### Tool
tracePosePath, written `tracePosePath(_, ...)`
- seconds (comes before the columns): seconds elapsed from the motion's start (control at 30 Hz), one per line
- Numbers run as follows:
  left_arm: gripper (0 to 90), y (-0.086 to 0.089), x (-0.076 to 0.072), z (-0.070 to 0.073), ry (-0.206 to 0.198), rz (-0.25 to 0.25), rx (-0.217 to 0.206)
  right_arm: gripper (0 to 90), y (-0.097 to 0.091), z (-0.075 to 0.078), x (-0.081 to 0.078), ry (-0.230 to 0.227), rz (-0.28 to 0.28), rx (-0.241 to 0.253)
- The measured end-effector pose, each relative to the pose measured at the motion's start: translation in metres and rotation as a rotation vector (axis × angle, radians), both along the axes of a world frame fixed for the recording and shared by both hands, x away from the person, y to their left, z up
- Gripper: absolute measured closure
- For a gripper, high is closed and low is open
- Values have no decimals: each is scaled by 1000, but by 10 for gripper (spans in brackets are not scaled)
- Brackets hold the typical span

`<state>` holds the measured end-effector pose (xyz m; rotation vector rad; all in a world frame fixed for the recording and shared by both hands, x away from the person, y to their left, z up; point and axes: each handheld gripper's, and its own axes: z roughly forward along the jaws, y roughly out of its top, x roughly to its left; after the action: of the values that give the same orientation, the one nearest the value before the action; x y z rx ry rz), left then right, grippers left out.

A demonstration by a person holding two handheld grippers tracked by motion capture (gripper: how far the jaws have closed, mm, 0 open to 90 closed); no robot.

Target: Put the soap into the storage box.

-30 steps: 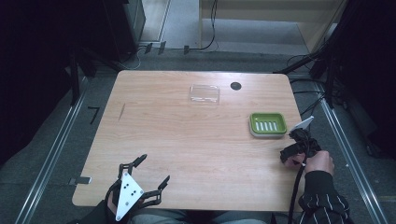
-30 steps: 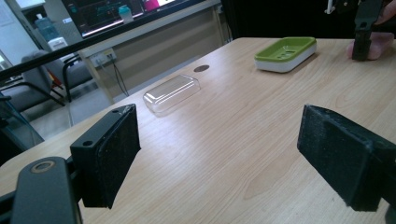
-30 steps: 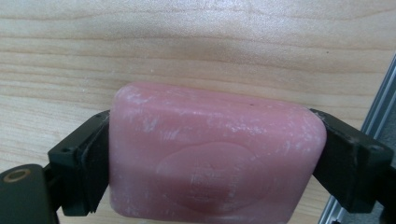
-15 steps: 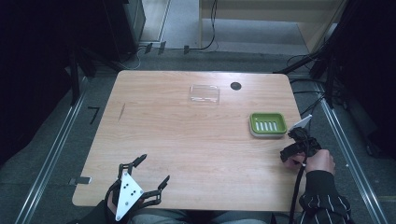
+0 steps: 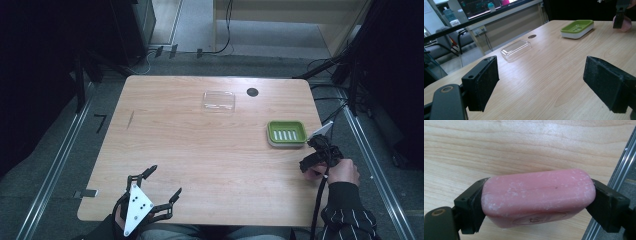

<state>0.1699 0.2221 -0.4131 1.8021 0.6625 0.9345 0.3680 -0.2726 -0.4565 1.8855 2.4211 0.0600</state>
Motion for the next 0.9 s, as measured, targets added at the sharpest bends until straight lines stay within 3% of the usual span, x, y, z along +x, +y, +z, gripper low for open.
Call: tracePosePath(0.9,136,0,0,0,0,0,-1,136,21,22,10,-48,79,-2)
